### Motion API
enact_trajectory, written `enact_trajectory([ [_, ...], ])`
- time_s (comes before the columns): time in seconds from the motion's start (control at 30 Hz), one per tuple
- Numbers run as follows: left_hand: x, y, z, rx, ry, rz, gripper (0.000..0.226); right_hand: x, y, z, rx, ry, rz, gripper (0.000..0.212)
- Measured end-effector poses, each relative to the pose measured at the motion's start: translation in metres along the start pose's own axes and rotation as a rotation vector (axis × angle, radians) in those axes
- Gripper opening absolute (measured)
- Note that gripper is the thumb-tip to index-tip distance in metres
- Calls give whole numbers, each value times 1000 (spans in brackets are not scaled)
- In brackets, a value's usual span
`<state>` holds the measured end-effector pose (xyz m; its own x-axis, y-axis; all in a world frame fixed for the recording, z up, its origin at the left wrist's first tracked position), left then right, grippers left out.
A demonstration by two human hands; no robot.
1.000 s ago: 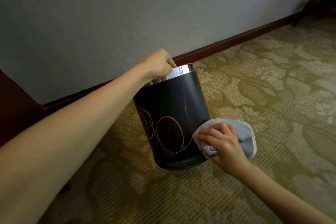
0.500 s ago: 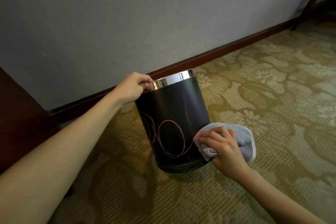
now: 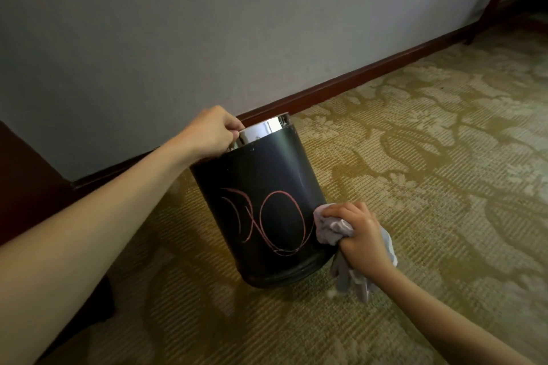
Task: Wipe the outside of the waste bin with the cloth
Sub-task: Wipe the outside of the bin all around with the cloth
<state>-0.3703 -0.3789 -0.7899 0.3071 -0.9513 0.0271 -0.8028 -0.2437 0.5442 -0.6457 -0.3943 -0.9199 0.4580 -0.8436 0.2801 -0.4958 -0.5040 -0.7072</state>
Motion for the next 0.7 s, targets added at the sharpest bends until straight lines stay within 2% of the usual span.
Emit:
enact_trajectory([
  [0.23,-17,-10,-2,-8,88,-11,27,64,-15,-12,-26,-42,79,44],
  [0.37,-20,-5,3,-11,77,22,27,127,-53,-19,-56,49,-7,30],
  [0.47,-19,0,7,-18,49,54,27,151,-74,-23,17,58,-52,33],
  [0.57,-13,-5,6,-26,64,35,30,130,-70,-22,-25,-4,-108,37],
  [0.7,-7,-20,0,-25,102,14,30,53,-49,-13,-79,-261,-337,40],
])
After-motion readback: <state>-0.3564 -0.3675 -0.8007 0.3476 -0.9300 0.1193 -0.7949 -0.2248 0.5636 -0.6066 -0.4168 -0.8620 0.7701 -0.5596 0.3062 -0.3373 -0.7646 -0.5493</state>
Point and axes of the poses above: each hand's wrist, its own x-axis towards the middle knuckle, its own z-axis out of the palm, y = z × x, the point moved 6 cm from there along x, towards the middle knuckle, and after that the axes turned 6 degrees about z, right-handed, at the moved point
